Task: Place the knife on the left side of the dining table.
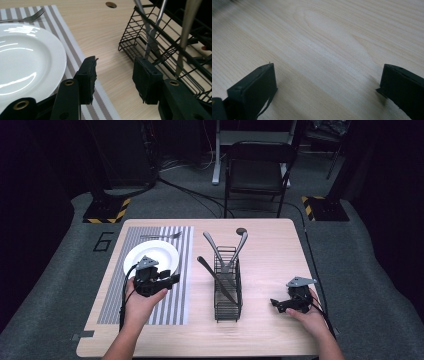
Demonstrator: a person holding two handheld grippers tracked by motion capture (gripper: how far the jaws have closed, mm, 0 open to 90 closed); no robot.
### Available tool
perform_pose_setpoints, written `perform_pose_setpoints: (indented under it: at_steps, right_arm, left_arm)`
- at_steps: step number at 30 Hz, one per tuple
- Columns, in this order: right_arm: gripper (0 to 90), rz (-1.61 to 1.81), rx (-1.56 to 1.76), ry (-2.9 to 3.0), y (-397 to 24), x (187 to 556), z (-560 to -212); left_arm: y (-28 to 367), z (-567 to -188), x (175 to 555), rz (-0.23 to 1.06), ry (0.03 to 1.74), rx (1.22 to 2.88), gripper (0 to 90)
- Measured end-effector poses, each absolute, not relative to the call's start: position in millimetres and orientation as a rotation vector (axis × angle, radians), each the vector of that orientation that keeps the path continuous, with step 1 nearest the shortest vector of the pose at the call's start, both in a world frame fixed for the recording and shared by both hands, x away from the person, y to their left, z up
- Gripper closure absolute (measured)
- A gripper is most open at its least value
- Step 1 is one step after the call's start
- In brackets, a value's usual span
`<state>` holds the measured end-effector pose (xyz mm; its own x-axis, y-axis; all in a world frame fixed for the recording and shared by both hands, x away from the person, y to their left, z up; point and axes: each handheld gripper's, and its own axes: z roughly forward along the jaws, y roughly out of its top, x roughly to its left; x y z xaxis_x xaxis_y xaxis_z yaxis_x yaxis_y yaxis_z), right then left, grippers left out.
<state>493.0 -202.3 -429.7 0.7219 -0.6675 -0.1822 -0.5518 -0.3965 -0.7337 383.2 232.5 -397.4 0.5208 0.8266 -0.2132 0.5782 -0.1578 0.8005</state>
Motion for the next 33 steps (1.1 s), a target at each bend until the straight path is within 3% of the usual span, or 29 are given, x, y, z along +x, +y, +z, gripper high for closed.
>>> perform_pose_setpoints:
  at_steps: [33]
  right_arm:
    - [0.0, -0.178, -2.097, 0.922, -202.3, 493.0, -429.7]
  left_arm:
    - [195.5, -345.0, 387.6, 0.247, 1.1, 1.843, 61.9]
